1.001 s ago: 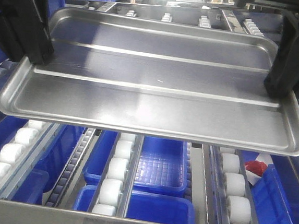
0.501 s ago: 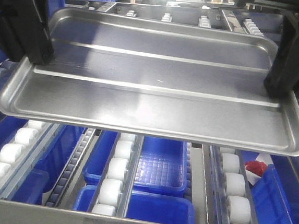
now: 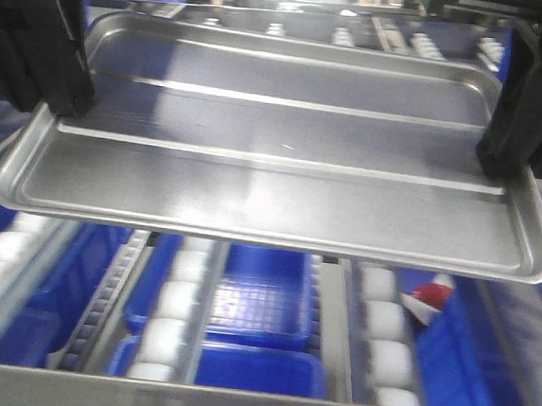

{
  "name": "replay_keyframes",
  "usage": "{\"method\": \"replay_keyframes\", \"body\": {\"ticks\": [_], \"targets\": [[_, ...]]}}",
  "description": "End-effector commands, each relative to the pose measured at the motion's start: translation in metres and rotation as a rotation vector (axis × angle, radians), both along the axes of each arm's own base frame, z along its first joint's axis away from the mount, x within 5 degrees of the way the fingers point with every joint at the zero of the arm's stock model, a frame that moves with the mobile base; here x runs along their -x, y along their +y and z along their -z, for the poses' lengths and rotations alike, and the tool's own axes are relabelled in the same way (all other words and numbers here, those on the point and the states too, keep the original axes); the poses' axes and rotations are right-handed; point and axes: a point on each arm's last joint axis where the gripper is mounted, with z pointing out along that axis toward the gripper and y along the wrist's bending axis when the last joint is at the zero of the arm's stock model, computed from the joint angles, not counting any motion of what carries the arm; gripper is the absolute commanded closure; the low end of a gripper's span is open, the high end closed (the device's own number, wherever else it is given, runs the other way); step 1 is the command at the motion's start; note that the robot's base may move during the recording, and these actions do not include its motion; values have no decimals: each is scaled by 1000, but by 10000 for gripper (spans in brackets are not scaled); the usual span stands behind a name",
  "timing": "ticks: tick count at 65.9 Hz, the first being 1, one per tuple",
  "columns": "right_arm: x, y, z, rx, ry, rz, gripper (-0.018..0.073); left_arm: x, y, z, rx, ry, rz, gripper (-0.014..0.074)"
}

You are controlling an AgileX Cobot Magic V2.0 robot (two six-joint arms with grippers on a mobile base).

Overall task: Grab silver tray and stack on right shelf
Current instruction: 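Hold the tray level with both grippers while the base drives to another shelf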

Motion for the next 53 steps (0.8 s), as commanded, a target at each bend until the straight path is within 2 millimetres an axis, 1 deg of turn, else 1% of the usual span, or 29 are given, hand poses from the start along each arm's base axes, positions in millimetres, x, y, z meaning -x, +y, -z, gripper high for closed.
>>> {"method": "replay_keyframes", "body": {"ticks": [1,53], "targets": [[0,0,-16,-32,-95,-40,503,2,0,-20,56,-77,35,690],[0,0,-16,-32,-95,-40,503,2,0,-20,56,-77,35,691]]}}
